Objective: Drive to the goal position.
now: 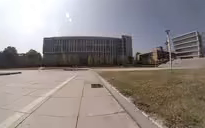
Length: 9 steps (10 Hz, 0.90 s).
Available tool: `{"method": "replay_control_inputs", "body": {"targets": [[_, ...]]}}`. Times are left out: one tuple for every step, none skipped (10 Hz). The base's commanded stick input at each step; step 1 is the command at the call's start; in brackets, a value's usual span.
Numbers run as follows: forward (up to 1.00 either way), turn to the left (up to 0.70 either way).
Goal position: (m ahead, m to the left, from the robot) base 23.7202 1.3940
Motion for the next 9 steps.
{"method": "replay_control_inputs", "body": {"targets": [[0.04, 0.0], [0.04, 0.0], [0.04, 0.0], [0.04, 0.0], [0.04, 0.0], [0.04, 0.0], [0.04, 0.0], [0.04, 0.0], [0.04, 0.0]]}}
